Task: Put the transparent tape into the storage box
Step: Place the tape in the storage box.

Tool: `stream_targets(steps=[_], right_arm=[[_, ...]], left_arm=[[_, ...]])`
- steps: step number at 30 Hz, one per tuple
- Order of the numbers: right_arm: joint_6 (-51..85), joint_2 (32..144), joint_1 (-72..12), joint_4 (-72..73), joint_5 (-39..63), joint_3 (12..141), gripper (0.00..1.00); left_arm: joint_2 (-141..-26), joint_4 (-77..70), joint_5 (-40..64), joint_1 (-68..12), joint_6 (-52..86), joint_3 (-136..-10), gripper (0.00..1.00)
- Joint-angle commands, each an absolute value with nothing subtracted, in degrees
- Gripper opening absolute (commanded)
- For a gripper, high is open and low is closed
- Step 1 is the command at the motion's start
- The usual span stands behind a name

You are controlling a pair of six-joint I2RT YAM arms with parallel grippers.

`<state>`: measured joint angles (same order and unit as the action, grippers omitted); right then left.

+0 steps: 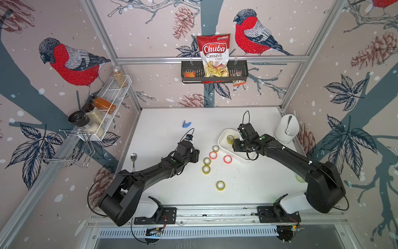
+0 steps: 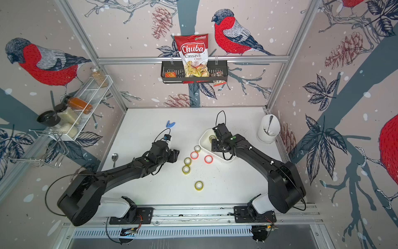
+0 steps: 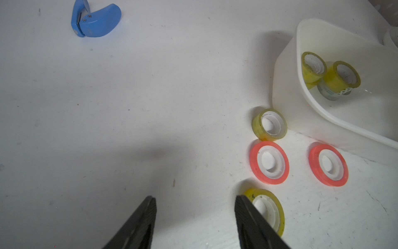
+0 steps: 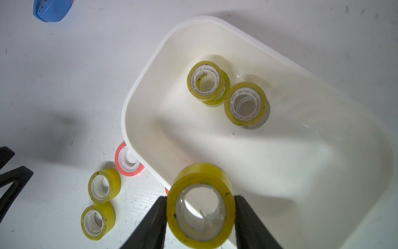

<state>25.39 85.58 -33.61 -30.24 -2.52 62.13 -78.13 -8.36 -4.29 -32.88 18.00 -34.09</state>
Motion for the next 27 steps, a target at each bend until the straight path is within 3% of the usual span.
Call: stream_targets(steps=[1,13,27], right_arm=[[23.02,88.85,-32.72,-29.81,-0.92,64.80,0.53],[21.70,102.72,-32.28,-28.13,1.49,72.99,0.53],[21.79,108.25,-32.78,-28.12,2.20,75.30,0.55]], left_arm=[[-78.38,-9.76,-4.05,-32.78,17.95,-34.19,0.63],[-79.01,-10.11,-3.71,-32.72,17.91,-34.08,0.63],[-78.85,-10.25,-3.47,-32.78,17.93,-34.10,0.63]])
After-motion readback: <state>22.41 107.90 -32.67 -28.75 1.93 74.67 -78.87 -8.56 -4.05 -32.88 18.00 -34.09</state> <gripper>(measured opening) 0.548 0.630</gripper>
